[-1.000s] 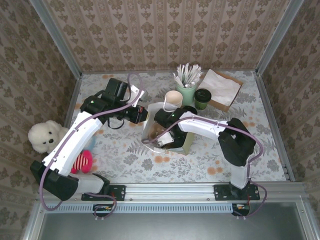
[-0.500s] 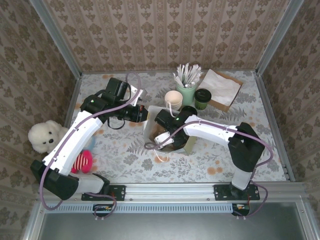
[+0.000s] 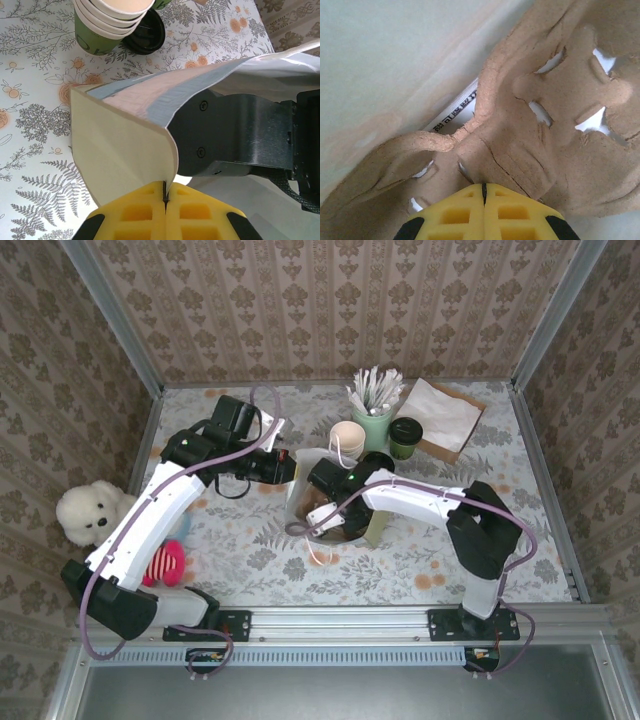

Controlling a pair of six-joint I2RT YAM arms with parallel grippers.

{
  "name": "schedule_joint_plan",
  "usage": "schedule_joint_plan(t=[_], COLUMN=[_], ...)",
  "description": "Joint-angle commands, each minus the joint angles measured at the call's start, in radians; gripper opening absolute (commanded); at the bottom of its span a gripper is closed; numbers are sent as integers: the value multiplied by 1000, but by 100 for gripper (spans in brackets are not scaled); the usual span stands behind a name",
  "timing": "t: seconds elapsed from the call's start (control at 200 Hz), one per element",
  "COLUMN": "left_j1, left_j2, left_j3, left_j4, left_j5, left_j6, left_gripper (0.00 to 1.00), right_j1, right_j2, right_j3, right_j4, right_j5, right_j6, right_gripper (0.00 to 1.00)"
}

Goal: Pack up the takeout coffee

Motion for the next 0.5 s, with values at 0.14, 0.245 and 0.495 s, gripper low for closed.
schedule_joint_plan(t=[0.14, 0.245, 0.495], left_j1=[12, 12, 14], left_j2=[-6, -8, -7], left_j3=[5, -1, -1], left_j4=[19, 16, 13], left_j5=[35, 37, 43], left_j6=[-19, -17, -16], left_gripper=[1, 1, 2], right_j1=[22, 11, 7], right_j2=[-56, -38, -11], right_j3=[-57, -89, -100], right_j4=[79, 119, 112], right_j5=[10, -1, -10], right_j6=[-34, -28, 11], right_gripper=[0, 0, 0])
